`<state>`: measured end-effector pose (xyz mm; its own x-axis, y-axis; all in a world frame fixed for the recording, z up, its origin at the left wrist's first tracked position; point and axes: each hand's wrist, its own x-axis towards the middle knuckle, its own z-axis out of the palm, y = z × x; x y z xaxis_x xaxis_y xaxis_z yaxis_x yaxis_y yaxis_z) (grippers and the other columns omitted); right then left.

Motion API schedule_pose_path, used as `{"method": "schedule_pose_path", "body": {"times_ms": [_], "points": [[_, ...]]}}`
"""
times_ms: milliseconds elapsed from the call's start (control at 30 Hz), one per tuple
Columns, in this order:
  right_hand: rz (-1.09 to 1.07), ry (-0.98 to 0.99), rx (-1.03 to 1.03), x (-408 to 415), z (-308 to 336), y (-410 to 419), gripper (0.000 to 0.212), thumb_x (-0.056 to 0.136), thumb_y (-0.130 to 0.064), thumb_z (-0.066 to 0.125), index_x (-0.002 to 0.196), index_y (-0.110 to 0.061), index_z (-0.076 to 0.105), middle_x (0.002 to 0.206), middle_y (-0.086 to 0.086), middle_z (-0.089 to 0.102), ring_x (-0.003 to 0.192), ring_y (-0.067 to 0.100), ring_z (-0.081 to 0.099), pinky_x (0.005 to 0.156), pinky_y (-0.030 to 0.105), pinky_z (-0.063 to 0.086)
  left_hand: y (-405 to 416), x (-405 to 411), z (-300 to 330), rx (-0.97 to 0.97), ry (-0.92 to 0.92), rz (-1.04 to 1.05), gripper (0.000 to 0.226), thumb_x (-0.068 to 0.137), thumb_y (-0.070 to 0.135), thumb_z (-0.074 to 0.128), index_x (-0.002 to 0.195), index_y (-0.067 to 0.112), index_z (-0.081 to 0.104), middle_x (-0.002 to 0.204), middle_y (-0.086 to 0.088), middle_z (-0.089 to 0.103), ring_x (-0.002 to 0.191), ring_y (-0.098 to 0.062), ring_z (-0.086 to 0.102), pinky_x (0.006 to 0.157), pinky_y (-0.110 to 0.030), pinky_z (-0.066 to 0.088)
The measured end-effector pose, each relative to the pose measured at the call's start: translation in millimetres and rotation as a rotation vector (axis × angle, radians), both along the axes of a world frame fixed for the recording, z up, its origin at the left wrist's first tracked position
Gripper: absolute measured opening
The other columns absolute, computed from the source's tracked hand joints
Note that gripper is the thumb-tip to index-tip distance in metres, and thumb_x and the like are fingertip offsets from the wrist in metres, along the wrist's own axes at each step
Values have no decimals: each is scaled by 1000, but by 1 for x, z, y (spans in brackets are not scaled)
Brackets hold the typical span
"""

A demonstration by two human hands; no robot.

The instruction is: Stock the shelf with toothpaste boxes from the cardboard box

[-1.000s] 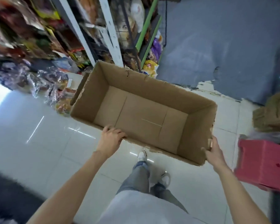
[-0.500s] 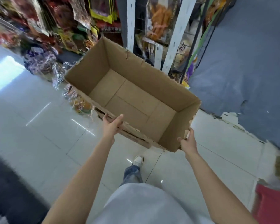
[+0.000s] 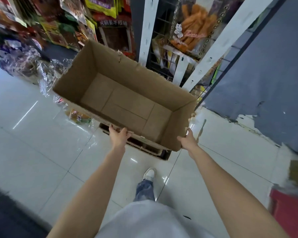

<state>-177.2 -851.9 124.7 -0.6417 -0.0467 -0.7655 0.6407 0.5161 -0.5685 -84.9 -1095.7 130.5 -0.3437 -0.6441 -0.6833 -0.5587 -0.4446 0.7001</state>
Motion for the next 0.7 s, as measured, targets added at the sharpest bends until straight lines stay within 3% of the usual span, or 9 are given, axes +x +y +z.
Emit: {"method": "schedule_pose_path", "body": {"times_ms": [100, 200, 300, 567, 700], "points": [[103, -77, -1, 11, 6, -8, 72, 93, -18, 52, 151, -27, 10, 154, 1, 27, 135, 26, 37, 104, 41, 41, -11, 4, -13, -86, -200, -164, 67, 86, 14, 61, 144, 8, 28, 125, -10, 58, 111, -29, 58, 100, -41, 45], [172, -83, 36, 20, 5, -8, 70, 95, -17, 51, 152, -24, 9, 156, 2, 20, 139, 24, 28, 108, 42, 37, -19, 5, -18, -36, -249, -278, 54, 87, 9, 63, 133, -4, 38, 114, -17, 62, 100, -30, 63, 91, -41, 52], [228, -8, 89, 26, 4, -4, 65, 95, -13, 50, 151, -19, 16, 155, 7, 23, 139, 26, 29, 109, 37, 34, -22, 3, -17, -65, -277, -339, 48, 87, 13, 64, 127, -3, 42, 102, -12, 60, 88, -24, 64, 85, -41, 55], [389, 185, 154, 42, 22, 1, 52, 96, -13, 47, 145, -13, 29, 150, 10, 32, 131, 26, 41, 94, 26, 35, -4, 3, 1, -115, -228, -468, 41, 91, 24, 55, 130, 11, 48, 119, -19, 61, 107, -31, 61, 88, -39, 51], [359, 385, 138, 56, 38, 5, 42, 96, -17, 48, 137, -15, 43, 139, 5, 49, 125, 21, 48, 97, 29, 38, 18, 8, 25, -200, -148, -515, 35, 90, 24, 53, 125, 15, 53, 115, -7, 63, 106, -25, 60, 90, -36, 48]]}}
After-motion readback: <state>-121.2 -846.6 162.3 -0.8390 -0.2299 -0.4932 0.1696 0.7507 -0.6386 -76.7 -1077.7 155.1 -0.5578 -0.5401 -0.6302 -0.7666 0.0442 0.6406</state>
